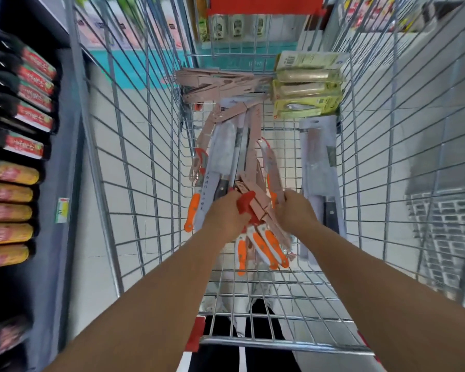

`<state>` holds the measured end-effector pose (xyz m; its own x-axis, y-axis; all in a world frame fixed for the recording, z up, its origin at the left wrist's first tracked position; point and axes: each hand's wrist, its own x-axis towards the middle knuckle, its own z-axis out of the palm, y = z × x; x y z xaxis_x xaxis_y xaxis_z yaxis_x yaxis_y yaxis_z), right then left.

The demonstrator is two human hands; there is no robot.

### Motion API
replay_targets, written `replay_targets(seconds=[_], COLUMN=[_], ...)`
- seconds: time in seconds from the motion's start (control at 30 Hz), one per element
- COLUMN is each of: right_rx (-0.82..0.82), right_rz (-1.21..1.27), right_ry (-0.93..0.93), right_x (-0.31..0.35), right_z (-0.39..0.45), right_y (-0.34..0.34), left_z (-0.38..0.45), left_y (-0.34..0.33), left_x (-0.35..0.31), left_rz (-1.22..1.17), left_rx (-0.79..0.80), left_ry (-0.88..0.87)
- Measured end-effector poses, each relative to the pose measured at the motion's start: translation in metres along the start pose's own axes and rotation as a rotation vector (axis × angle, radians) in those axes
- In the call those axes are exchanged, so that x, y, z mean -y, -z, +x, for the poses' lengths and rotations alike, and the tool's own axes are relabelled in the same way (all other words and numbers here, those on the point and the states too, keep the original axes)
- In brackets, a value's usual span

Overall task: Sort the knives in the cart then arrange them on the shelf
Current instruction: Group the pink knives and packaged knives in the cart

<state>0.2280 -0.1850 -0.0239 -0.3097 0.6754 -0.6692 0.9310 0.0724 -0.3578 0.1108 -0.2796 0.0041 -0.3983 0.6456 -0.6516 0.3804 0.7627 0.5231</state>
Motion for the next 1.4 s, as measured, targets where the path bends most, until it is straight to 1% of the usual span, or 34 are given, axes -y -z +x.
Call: replay_targets(seconds=[0.1,0.17,0.27,0.4,0.5,0.57,0.67,0.73,0.8,0.93,1.03,1.13,1.23,1.3,1.37,1.4], right_rx=[0.016,0.032,0.077,-0.005,-0.007,0.002,-0.032,-0.009,0.017,0.051,0.075,0.131,0.096,0.063,0.047,0.045], right_rz=[0.084,0.056,0.002,-0.031,-0.096,-0.083,-0.072,-0.086,-0.119,-0.219,-0.196,-0.226,-0.189,-0.047,0.12,0.144], right_ry=[-0.032,-0.025,-0.033,-0.067,-0.06,-0.067,-0.096,-0.108,-0.102,-0.075,-0.043,-0.007,0.016,0.049,0.118,0.157], right_x=[0.0,-0.001,-0.005,-0.004,0.0,0.001,0.002,0.003,0.004,0.006,0.009,0.01,0.009,0.012,0.02,0.026], right_z=[-0.005,-0.008,-0.009,-0.009,-0.008,-0.007,-0.007,-0.008,-0.009,-0.007,-0.012,-0.018,-0.019,-0.018,-0.017,-0.016], right_y=[-0.005,-0.008,-0.012,-0.015,-0.02,-0.022,-0.023,-0.023,-0.024,-0.024,-0.022,-0.023,-0.019,-0.012,-0.003,0.002], left_z=[0.002,0.008,0.024,0.035,0.032,0.031,0.028,0.027,0.025,0.018,0.013,0.004,-0.001,0.001,0.003,0.004], left_y=[-0.001,0.008,0.029,0.043,0.041,0.037,0.031,0.027,0.023,0.015,0.01,0.012,0.012,0.01,0.01,0.012], left_x=[-0.006,-0.015,-0.023,-0.011,0.004,0.012,0.016,0.019,0.023,0.029,0.027,0.017,0.007,0.001,-0.007,-0.014], left_rz=[-0.05,-0.079,-0.022,0.063,0.011,-0.016,-0.01,0.015,0.073,0.27,0.281,0.244,0.156,0.006,-0.216,-0.324], left_rx=[-0.065,-0.136,-0.215,-0.253,-0.277,-0.279,-0.296,-0.319,-0.335,-0.329,-0.326,-0.302,-0.272,-0.257,-0.179,-0.133], left_ry=[-0.008,-0.021,-0.006,0.102,0.181,0.209,0.201,0.192,0.179,0.112,0.103,0.118,0.086,0.07,0.064,0.07])
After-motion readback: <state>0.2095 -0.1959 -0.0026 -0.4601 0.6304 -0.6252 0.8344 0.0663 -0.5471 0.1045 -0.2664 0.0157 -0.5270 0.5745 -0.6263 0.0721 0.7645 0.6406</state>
